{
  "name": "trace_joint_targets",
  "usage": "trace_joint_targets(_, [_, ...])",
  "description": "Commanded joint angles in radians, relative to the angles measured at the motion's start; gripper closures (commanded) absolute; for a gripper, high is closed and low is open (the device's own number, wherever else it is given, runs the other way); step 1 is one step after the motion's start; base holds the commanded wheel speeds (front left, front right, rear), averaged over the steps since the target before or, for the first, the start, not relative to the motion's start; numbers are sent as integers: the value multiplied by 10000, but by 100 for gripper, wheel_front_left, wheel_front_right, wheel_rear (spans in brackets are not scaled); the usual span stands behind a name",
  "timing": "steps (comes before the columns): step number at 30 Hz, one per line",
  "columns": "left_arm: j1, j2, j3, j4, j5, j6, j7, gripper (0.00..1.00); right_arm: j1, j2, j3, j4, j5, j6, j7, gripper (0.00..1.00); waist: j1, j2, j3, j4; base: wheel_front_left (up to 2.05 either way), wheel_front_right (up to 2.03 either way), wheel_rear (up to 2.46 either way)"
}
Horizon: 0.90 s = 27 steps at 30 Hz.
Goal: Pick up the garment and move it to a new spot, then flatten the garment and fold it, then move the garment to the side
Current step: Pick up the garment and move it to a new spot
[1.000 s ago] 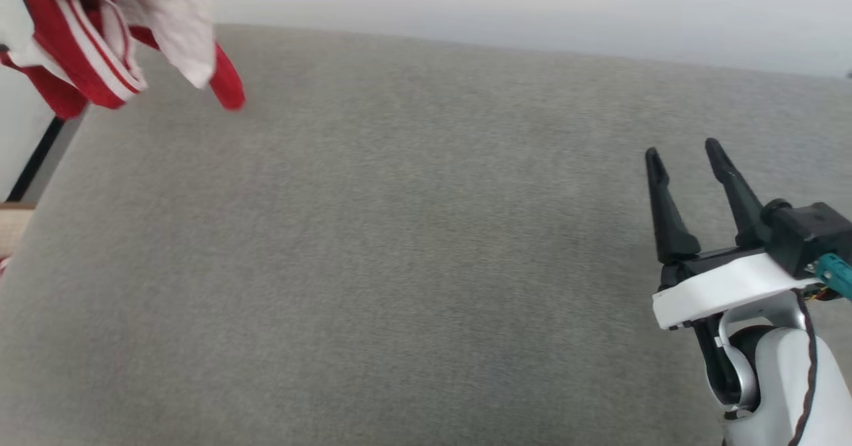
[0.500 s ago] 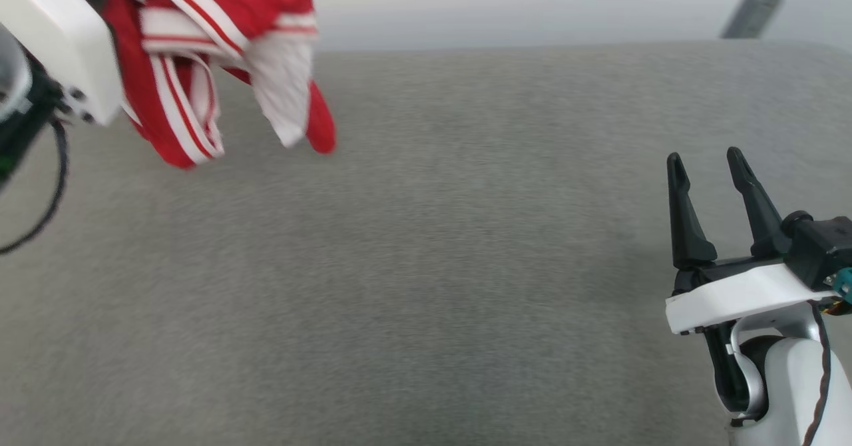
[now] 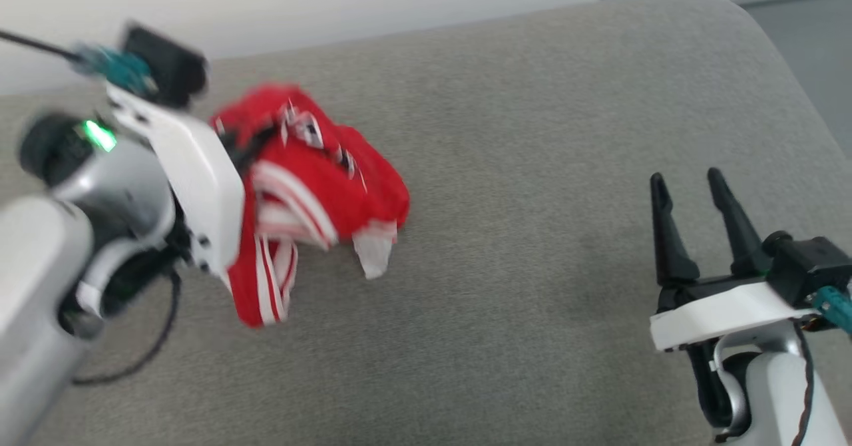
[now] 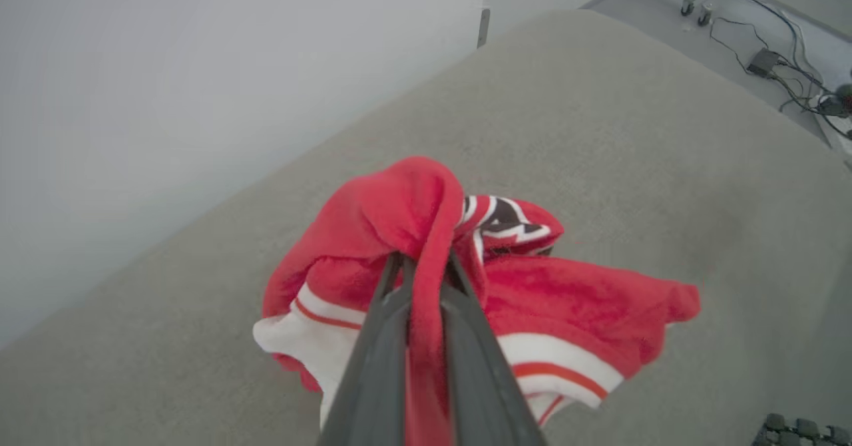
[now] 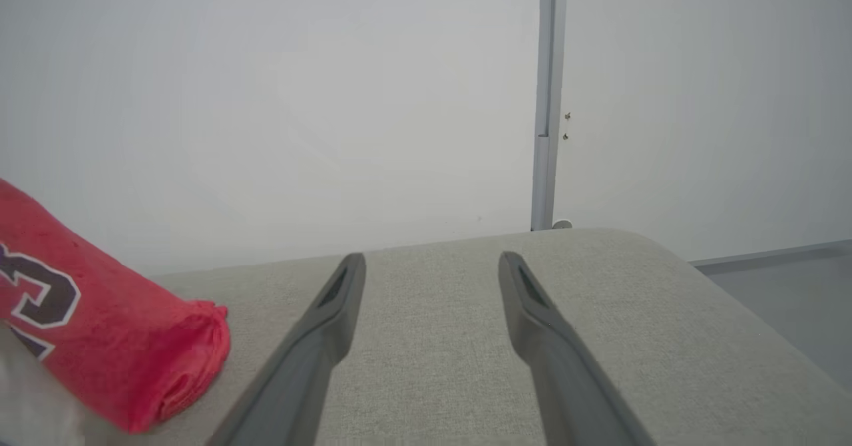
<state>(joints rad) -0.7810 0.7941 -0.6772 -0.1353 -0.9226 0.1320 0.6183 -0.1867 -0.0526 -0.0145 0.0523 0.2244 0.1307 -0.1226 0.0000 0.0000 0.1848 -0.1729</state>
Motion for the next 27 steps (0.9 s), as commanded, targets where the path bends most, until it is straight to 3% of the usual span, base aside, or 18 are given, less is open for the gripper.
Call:
trace_joint_targets(1, [287, -13, -103, 105, -99, 20, 46, 100, 95, 27, 74, 92, 107, 1, -121, 0, 0, 0, 129, -208, 0, 0, 0])
trace_joint_targets(12, [1343, -770, -1119, 2158, -471, -396, 290, 100, -177, 23, 625, 708, 383, 1, -574, 0, 0, 0, 483, -577, 0, 0, 0])
trace_joint_targets(22, [1162, -1570, -1548, 4407, -575, -1269, 81, 100, -506, 24, 946, 1158, 451, 1, -820, 0, 0, 0, 653, -588, 0, 0, 0])
trace_joint_targets(23, [1104, -1583, -1502, 4528, -538, -1357, -74, 70, -520, 22, 968, 1198, 463, 1, -823, 0, 0, 0, 651, -564, 0, 0, 0])
trace_joint_targets(24, [1032, -1600, -1432, 4622, -500, -1429, -256, 17, -529, 21, 960, 1232, 463, 1, -853, 0, 0, 0, 635, -527, 0, 0, 0])
trace_joint_targets(25, [982, -1638, -1328, 4697, -556, -1502, -436, 0, -543, 19, 949, 1270, 455, 1, -861, 0, 0, 0, 609, -481, 0, 0, 0])
trace_joint_targets(27, [857, -1685, -1142, 4718, -587, -1647, -846, 0, -573, 21, 900, 1311, 422, 1, -895, 0, 0, 0, 536, -367, 0, 0, 0])
